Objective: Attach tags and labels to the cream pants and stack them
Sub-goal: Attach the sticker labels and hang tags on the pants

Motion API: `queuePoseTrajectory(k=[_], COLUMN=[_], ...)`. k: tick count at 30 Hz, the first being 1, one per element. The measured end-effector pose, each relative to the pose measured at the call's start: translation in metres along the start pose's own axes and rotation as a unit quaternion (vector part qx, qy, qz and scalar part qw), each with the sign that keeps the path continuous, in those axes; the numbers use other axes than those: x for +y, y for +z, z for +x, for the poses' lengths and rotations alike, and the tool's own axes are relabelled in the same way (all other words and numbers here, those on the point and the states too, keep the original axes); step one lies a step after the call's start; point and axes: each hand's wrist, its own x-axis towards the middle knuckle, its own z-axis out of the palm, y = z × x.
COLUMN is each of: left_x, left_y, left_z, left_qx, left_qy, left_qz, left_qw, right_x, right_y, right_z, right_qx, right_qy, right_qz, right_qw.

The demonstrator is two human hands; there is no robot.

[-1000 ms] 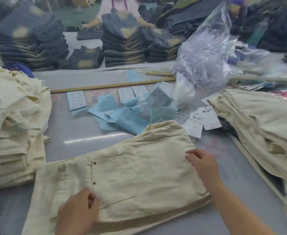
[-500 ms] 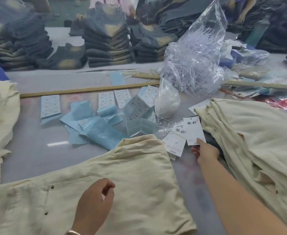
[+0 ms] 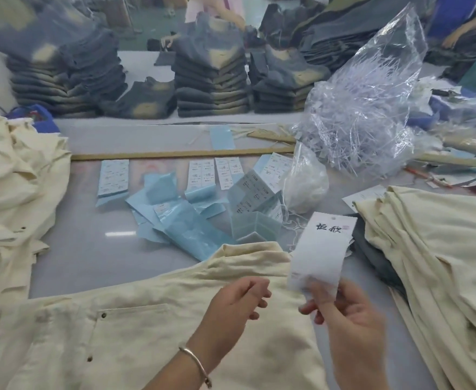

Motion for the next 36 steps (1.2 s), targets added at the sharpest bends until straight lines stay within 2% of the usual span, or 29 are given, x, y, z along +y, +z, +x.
queuePoseTrajectory(k=[2,3,6,8,10,14,16,18,19,20,23,25,30,36], left_x=[0.017,0.024,0.040,0.044,0.046,0.043,0.038,0.035,0.036,0.039,0.048,0.053,0.053,0.056], left_y=[-0.004,-0.008,-0.030,-0.048,-0.060,-0.069,-0.071,-0.075,-0.076,-0.077,-0.080,-0.086,-0.095,-0.100], left_z=[0.000,-0.002,-0.010,-0.017,-0.026,-0.041,-0.044,-0.050,-0.055,-0.059,-0.070,-0.073,-0.080,-0.086], left_qx=[-0.063,-0.069,0.009,0.052,0.039,0.033,0.129,0.245,0.242,0.203,0.027,-0.018,-0.069,-0.051], left_qy=[-0.006,0.007,0.058,0.105,0.131,0.105,0.137,0.207,0.239,0.253,0.222,0.208,0.214,0.219], left_qz=[-0.093,-0.128,-0.185,-0.160,-0.127,-0.075,0.027,0.107,0.101,0.066,-0.080,-0.127,-0.183,-0.176], left_qw=[0.994,0.989,0.981,0.980,0.982,0.991,0.982,0.941,0.935,0.944,0.971,0.970,0.957,0.958], right_x=[-0.005,-0.006,-0.010,-0.017,-0.025,-0.039,-0.039,-0.039,-0.041,-0.042,-0.050,-0.055,-0.058,-0.062], right_y=[0.012,0.018,0.031,0.039,0.049,0.075,0.086,0.093,0.095,0.097,0.102,0.102,0.109,0.116], right_z=[-0.011,-0.017,-0.031,-0.035,-0.034,-0.032,-0.035,-0.038,-0.040,-0.043,-0.053,-0.055,-0.057,-0.060], right_qx=[-0.086,-0.124,-0.213,-0.242,-0.240,-0.251,-0.236,-0.220,-0.227,-0.251,-0.392,-0.430,-0.415,-0.422], right_qy=[0.022,0.038,0.079,0.071,0.043,-0.005,-0.021,-0.053,-0.070,-0.079,-0.021,0.007,0.014,0.007], right_qz=[0.011,0.017,-0.005,-0.034,-0.039,-0.033,-0.031,-0.066,-0.083,-0.070,0.066,0.101,0.098,0.104], right_qw=[0.996,0.991,0.974,0.967,0.969,0.967,0.971,0.972,0.968,0.962,0.917,0.897,0.904,0.900])
